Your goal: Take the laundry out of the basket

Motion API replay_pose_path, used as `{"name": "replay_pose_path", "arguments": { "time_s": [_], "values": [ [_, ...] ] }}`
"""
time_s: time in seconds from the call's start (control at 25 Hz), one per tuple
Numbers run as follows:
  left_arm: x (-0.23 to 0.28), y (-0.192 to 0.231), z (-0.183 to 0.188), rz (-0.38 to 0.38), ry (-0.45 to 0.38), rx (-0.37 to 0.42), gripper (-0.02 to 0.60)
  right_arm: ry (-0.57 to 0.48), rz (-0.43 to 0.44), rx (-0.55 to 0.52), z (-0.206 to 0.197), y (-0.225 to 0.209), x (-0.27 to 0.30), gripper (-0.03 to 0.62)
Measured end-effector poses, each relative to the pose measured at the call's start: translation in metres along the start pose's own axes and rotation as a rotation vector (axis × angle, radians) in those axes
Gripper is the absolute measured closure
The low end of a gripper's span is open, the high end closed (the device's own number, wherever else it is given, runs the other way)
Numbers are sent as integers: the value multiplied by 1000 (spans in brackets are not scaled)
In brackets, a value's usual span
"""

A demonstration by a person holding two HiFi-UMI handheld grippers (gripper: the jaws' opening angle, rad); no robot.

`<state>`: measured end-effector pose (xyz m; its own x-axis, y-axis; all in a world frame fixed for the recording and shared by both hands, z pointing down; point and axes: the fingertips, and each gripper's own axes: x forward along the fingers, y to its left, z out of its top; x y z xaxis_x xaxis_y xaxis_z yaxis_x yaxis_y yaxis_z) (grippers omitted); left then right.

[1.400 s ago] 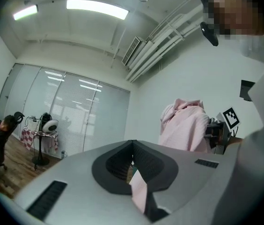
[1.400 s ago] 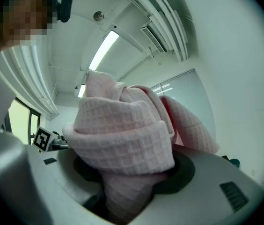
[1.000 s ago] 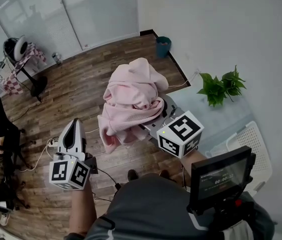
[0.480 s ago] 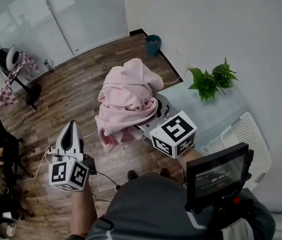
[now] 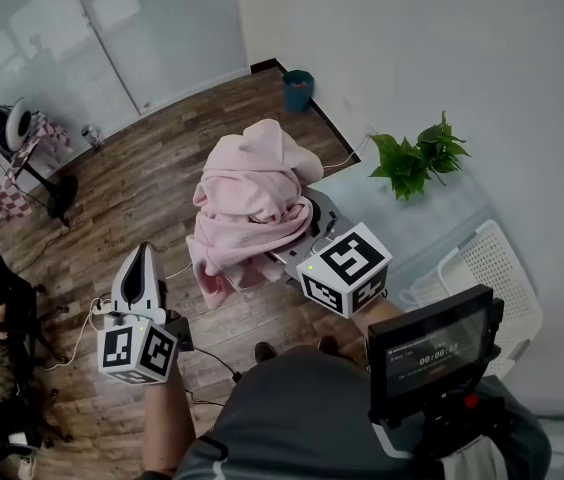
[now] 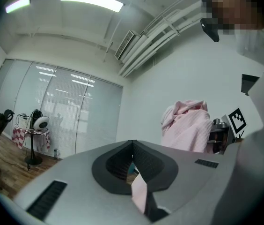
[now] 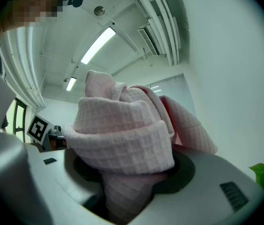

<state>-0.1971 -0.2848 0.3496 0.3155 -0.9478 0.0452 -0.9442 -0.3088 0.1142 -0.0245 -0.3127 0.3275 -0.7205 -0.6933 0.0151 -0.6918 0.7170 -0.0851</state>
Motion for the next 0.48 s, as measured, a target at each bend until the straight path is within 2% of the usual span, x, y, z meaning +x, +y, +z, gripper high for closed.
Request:
{"name": "replay_pose_path", "arguments": {
  "time_s": [0.48],
  "values": [
    [0, -2, 2, -3, -7, 3, 573, -7, 0, -8, 3, 1, -1, 327]
  ]
}}
